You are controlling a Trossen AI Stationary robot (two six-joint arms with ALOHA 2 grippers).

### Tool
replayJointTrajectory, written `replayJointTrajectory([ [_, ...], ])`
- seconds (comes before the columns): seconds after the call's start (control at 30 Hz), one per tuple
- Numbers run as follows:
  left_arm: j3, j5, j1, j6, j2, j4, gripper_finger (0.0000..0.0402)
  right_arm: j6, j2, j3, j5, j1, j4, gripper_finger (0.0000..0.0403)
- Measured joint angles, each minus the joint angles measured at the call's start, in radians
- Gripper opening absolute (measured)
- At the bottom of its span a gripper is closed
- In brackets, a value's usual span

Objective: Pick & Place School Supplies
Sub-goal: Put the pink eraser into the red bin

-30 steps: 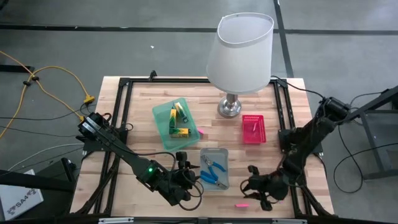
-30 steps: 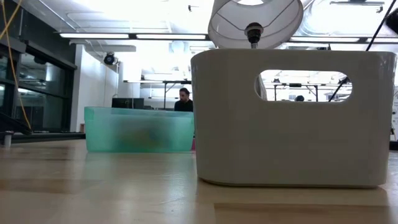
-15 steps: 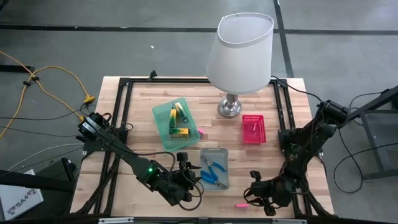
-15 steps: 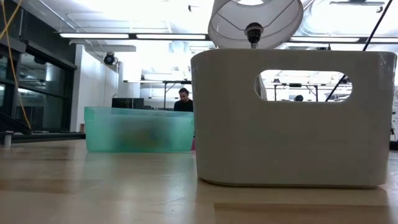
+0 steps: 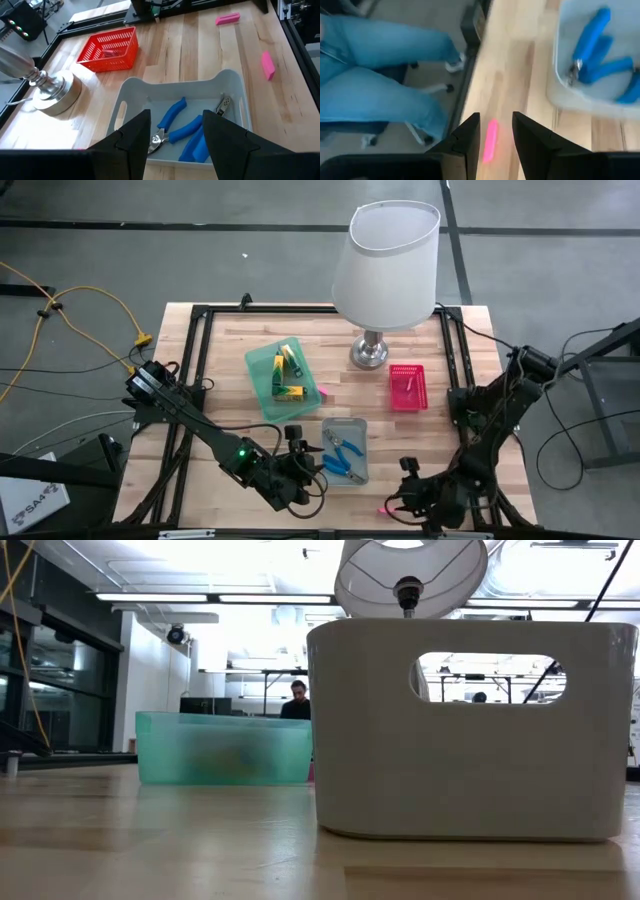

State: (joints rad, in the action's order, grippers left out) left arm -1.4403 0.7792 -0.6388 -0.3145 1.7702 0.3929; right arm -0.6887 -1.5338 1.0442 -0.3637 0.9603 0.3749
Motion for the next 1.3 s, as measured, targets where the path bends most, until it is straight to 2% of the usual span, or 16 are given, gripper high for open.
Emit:
replayJointTrajectory([
  [0.17, 0.0, 0.0, 0.0, 0.0, 0.0, 0.0, 0.0171, -0.138, -0.072, 0.083, 0.103, -0.031, 0.156, 0.0105],
  [0.37, 0.0, 0.0, 0.0, 0.0, 0.0, 0.0, 0.0171, -0.148, -0.168, 0.172, 0.181, -0.051, 0.266, 0.0105],
  [0.47, 0.0, -0.001, 0.0, 0.0, 0.0, 0.001, 0.0171, -0.146, -0.187, 0.192, 0.188, -0.052, 0.299, 0.0105],
  [0.73, 0.0, -0.003, 0.0, 0.002, 0.0, 0.002, 0.0171, -0.092, -0.186, 0.196, 0.187, -0.051, 0.303, 0.0105],
  [1.3, 0.0, -0.003, 0.0, 0.001, 0.0, 0.002, 0.0171, -0.13, -0.186, 0.196, 0.26, -0.061, 0.285, 0.0105],
])
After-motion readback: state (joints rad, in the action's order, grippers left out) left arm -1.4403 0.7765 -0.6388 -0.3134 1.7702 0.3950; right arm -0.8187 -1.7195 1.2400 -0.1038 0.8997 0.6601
